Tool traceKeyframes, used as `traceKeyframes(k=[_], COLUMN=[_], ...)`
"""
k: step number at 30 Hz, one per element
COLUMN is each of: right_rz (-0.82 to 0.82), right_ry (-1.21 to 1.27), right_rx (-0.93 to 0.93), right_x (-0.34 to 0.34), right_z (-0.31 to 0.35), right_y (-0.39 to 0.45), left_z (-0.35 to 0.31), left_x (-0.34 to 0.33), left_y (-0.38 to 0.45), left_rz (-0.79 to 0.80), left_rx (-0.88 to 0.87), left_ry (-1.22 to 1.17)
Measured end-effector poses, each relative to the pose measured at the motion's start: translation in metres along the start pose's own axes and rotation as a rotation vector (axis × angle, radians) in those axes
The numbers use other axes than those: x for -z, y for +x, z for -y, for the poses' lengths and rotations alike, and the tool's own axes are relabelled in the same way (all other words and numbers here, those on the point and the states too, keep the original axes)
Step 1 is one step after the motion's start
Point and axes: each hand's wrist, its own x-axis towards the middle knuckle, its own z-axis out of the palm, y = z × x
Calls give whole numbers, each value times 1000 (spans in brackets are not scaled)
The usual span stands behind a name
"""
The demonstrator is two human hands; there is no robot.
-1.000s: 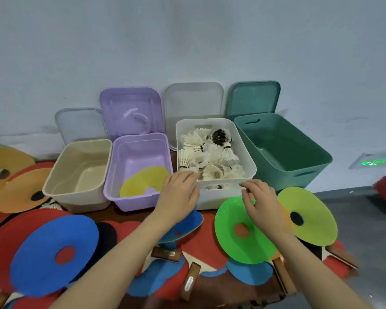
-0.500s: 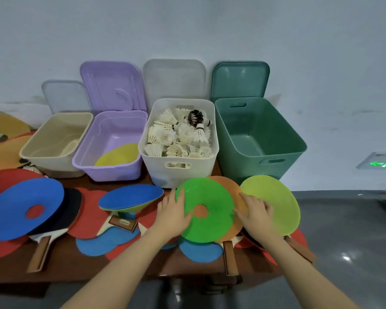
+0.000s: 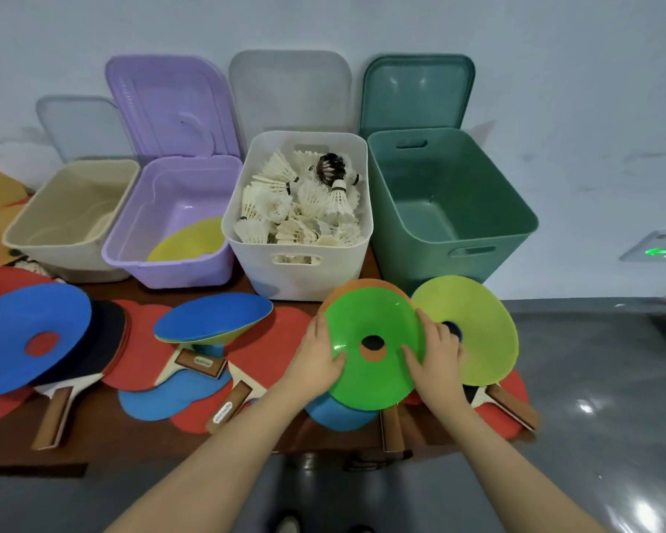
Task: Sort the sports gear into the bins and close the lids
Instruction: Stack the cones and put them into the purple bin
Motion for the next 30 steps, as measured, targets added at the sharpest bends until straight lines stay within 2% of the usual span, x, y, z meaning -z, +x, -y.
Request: traceKeyframes(k=[5,10,14,20,25,30], right_rz=[-76,-88,-139,-264,-389,-357], right_ry=[218,263,288,378,302,228], right_rx=[-3,22,3,55,-6,-136], right_x=[-3,2,10,37,59,77], right_z=[0,0,-5,10,0,-35], right_y=[-8,-12,-14,-7,5,18], left_z=[10,11,-2,-23,-54,-88], left_x=[-10,-8,3,29,28,1], left_y=[7,11,8,-2,4,19], left_rz=[27,-56,-159,-334,-300,-194], left_rx=[96,111,-57,-249,-300,-311], left_ry=[149,30,-141,-199,-188,-179])
